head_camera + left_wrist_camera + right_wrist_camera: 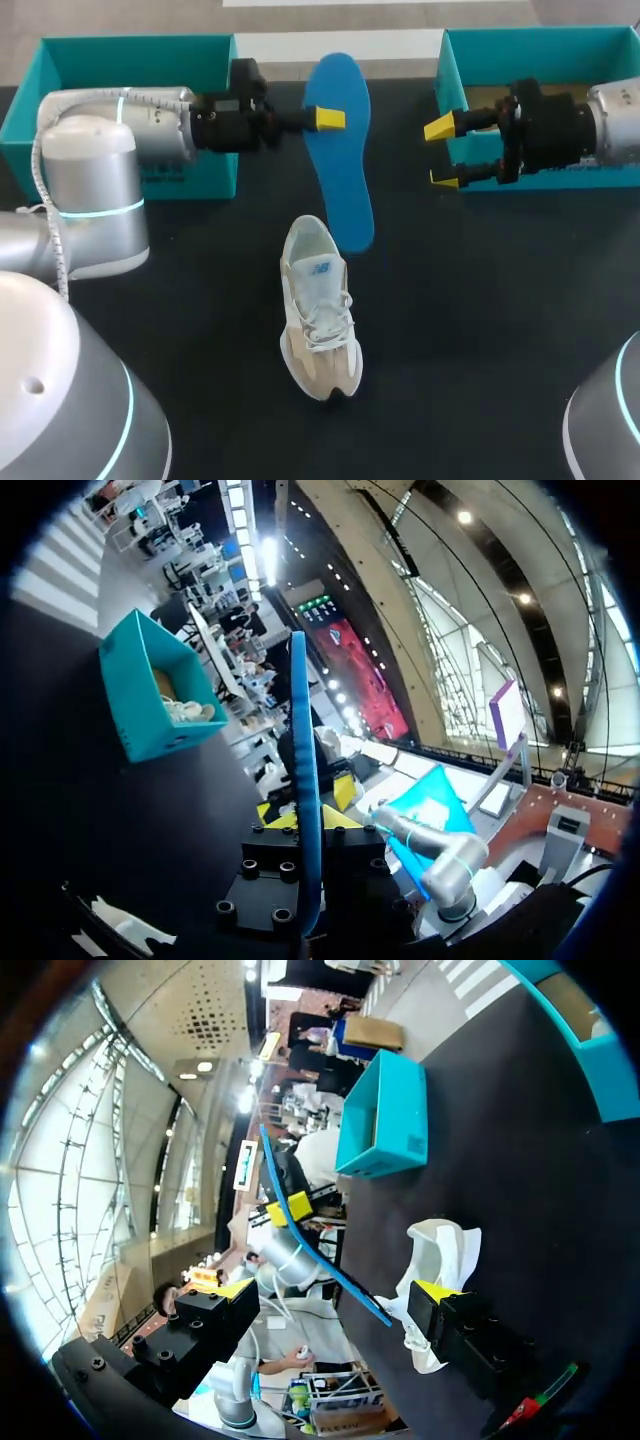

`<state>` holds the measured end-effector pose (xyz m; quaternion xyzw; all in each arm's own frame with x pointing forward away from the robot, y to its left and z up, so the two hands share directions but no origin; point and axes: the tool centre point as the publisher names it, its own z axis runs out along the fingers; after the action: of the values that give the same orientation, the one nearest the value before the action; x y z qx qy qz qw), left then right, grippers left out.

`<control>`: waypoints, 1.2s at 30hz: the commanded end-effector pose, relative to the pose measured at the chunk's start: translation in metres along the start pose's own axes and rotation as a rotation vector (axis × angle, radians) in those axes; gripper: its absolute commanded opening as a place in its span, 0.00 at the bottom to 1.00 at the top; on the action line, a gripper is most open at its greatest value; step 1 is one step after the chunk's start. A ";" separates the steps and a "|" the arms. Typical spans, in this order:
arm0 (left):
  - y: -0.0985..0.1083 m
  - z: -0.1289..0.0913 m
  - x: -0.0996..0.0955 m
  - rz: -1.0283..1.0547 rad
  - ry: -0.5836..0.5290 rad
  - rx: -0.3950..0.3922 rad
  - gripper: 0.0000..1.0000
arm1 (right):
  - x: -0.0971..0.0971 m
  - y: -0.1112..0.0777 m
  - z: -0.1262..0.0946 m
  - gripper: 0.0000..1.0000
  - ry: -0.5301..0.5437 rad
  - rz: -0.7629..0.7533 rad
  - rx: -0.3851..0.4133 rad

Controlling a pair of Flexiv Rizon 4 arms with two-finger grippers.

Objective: Take the shoe out of the shoebox, open the shoe tongue, remove and reinsert the insole, then place the shoe into the shoebox

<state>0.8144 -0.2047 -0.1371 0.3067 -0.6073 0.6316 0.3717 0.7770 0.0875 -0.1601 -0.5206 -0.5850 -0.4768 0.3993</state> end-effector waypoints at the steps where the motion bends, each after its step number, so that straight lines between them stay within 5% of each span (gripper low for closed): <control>1: 0.000 -0.001 0.010 0.470 -0.094 0.040 0.00 | 0.000 0.001 0.001 1.00 -0.001 0.001 0.000; 8: -0.016 -0.002 0.005 0.637 -0.140 0.025 0.00 | 0.000 0.001 0.001 1.00 -0.001 0.001 0.000; 26: -0.018 -0.002 0.004 0.626 -0.150 0.016 0.00 | 0.000 0.001 0.001 1.00 -0.001 0.001 0.000; 29: -0.017 -0.005 0.000 0.839 -0.051 0.117 0.00 | 0.000 0.001 0.001 1.00 -0.001 0.001 0.000; 36: 0.003 -0.004 -0.017 1.476 -0.011 0.137 0.00 | 0.000 0.001 0.001 1.00 -0.001 0.001 0.000</control>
<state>0.8260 -0.2014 -0.1417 0.0505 -0.6832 0.7280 0.0283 0.7775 0.0874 -0.1597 -0.5206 -0.5849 -0.4764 0.3999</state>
